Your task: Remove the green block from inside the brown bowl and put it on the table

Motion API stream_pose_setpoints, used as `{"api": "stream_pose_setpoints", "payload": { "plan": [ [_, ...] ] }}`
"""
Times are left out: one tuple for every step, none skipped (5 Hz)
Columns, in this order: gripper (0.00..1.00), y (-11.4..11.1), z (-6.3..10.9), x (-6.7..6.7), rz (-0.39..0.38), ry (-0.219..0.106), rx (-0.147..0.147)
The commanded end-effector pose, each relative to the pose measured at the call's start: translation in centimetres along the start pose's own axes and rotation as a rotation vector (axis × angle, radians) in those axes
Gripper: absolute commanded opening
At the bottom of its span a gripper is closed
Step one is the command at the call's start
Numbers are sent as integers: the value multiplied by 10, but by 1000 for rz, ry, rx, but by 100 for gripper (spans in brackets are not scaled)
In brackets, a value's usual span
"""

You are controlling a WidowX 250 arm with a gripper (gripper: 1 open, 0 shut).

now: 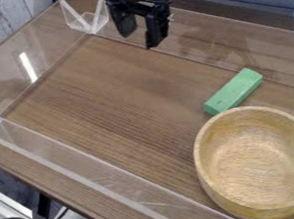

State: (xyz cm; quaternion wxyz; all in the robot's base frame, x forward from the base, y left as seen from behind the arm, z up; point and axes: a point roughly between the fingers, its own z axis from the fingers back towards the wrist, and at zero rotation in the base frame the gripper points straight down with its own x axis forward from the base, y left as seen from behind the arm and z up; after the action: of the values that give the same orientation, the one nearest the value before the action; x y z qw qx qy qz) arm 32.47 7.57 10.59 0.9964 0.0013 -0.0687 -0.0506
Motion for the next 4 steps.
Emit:
{"api": "stream_pose_setpoints", "payload": {
  "plan": [
    [100, -5, 26, 5, -19, -78, 30],
    [100, -11, 29, 5, -39, -91, 30],
    [100, -12, 25, 8, -41, -96, 31],
    [100, -9, 19, 13, -41, -98, 33]
  ]
}}
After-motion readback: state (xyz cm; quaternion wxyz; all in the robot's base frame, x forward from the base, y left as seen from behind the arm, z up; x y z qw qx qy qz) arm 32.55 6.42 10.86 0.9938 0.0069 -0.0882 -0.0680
